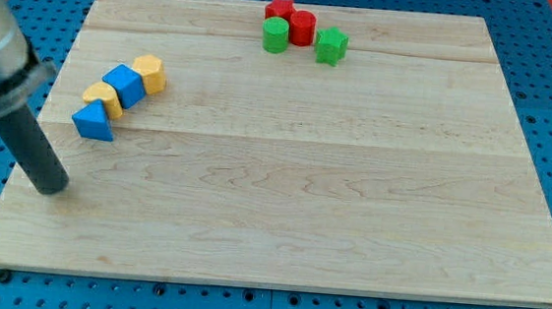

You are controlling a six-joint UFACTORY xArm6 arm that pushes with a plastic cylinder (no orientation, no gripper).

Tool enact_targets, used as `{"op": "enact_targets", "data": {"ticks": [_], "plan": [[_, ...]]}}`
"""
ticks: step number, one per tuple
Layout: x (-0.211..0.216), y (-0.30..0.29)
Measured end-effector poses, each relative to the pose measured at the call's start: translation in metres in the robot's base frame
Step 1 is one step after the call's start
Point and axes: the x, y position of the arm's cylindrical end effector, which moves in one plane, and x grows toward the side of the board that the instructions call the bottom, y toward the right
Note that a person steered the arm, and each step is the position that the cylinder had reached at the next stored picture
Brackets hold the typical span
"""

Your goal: Push the blue triangle at the center of the board

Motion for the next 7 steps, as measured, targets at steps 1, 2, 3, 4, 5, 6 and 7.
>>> {"op": "enact_targets", "data": {"ticks": [1, 2, 3, 4, 5, 6, 7], "plan": [[-0.049, 0.009], [-0.003, 0.022], [-0.015, 0.108], [-0.020, 0.176], [0.011, 0.131], [-0.005, 0.109], [-0.036, 0.091]]}}
